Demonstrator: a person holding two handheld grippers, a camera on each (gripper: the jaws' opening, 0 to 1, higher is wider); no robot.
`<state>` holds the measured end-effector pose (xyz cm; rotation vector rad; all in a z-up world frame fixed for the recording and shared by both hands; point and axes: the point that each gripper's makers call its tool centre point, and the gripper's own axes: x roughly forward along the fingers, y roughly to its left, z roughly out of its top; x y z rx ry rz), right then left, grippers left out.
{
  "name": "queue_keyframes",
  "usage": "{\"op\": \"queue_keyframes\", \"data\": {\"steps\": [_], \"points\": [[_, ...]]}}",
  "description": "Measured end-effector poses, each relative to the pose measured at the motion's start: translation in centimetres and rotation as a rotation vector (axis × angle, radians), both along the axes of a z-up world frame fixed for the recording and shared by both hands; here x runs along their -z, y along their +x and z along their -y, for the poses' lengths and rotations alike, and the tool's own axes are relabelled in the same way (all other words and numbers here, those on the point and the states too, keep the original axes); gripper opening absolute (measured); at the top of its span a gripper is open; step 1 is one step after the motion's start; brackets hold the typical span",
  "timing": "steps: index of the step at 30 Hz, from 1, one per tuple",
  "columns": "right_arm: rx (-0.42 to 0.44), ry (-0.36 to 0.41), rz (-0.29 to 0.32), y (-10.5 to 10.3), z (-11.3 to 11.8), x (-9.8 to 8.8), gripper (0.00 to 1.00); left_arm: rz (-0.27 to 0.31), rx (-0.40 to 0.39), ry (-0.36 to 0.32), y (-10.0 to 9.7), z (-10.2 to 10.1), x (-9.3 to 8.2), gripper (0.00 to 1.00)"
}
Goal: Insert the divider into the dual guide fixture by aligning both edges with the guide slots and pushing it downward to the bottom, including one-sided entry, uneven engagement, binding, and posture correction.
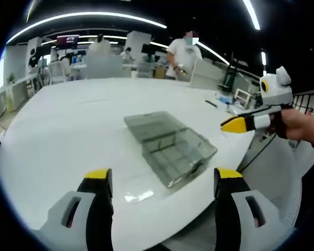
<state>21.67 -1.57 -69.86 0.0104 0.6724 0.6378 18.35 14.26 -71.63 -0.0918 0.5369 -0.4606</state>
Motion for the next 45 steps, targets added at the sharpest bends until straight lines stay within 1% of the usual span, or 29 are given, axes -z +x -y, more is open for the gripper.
{"op": "queue_keyframes", "data": {"steps": [4,5,7,8,9,10,13,14,15,18,19,22,26,27,29,30,32,33,34,36,39,41,45], "points": [[-0.029,0.012,0.000,0.7,-0.2,-0.1,0.22,-0.017,-0.024,0.035,0.4,-0.2,0.8,0.75],[-0.042,0.015,0.005,0.9,-0.3,-0.2,0.22,-0.026,-0.034,0.059,0.5,-0.3,1.2,0.74],[-0.060,0.018,0.005,1.3,-0.3,-0.2,0.22,-0.033,-0.072,0.079,1.0,-0.7,1.7,0.73],[-0.065,0.020,0.002,1.5,-0.2,-0.2,0.22,-0.037,-0.077,0.081,1.0,-0.7,1.8,0.71],[-0.071,0.025,-0.001,1.7,-0.1,-0.3,0.23,-0.058,-0.091,0.083,1.1,-0.8,2.3,0.70],[-0.073,0.026,0.001,1.7,0.0,-0.4,0.23,-0.060,-0.096,0.085,1.3,-0.7,2.5,0.68],[-0.086,0.038,0.006,2.2,0.5,-0.7,0.23,-0.090,-0.105,0.137,1.7,-0.6,3.8,0.66],[-0.086,0.045,0.007,2.3,0.7,-0.9,0.23,-0.097,-0.104,0.144,1.8,-0.5,4.0,0.66],[-0.087,0.053,0.009,2.4,0.9,-1.2,0.23,-0.119,-0.109,0.151,1.8,-0.4,4.4,0.65],[-0.101,0.054,0.026,2.7,1.3,-1.6,0.23,-0.124,-0.124,0.165,2.3,-0.2,4.6,0.64],[-0.108,0.057,0.030,2.8,1.5,-1.7,0.23,-0.126,-0.129,0.178,2.4,-0.2,4.8,0.64],[-0.118,0.066,0.023,3.0,1.8,-1.3,0.23,-0.138,-0.141,0.200,2.7,-0.3,5.0,0.62],[-0.100,0.078,0.008,3.2,2.4,-1.0,0.23,-0.139,-0.145,0.214,3.0,-0.7,4.8,0.61],[-0.096,0.079,0.009,3.3,2.6,-1.0,0.23,-0.131,-0.143,0.202,3.1,-0.6,4.6,0.61],[-0.087,0.084,0.008,3.3,2.8,-0.9,0.23,-0.119,-0.160,0.125,3.5,-0.3,4.0,0.61],[-0.086,0.084,0.003,3.3,2.7,-0.8,0.23,-0.122,-0.180,0.118,3.6,-0.7,3.9,0.60],[-0.083,0.082,-0.009,3.2,2.8,-0.7,0.23,-0.137,-0.185,0.151,3.6,-1.3,4.3,0.57],[-0.080,0.085,-0.005,3.2,2.8,-0.8,0.23,-0.146,-0.186,0.193,3.6,-1.9,4.6,0.55],[-0.078,0.085,-0.003,3.3,2.9,-0.8,0.23,-0.153,-0.185,0.207,3.6,-2.1,4.9,0.55],[-0.078,0.075,0.001,3.4,3.0,-0.7,0.23,-0.179,-0.195,0.205,3.9,-2.5,5.8,0.54],[-0.071,0.079,0.001,3.7,3.0,-0.7,0.23,-0.222,-0.190,0.237,3.9,-2.7,6.6,0.51],[-0.072,0.070,0.008,3.9,2.9,-0.7,0.23,-0.220,-0.182,0.263,4.2,-2.7,6.8,0.50],[-0.071,0.071,0.006,3.8,2.8,-0.5,0.23,-0.240,-0.169,0.265,4.6,-2.3,7.2,0.48]]}}
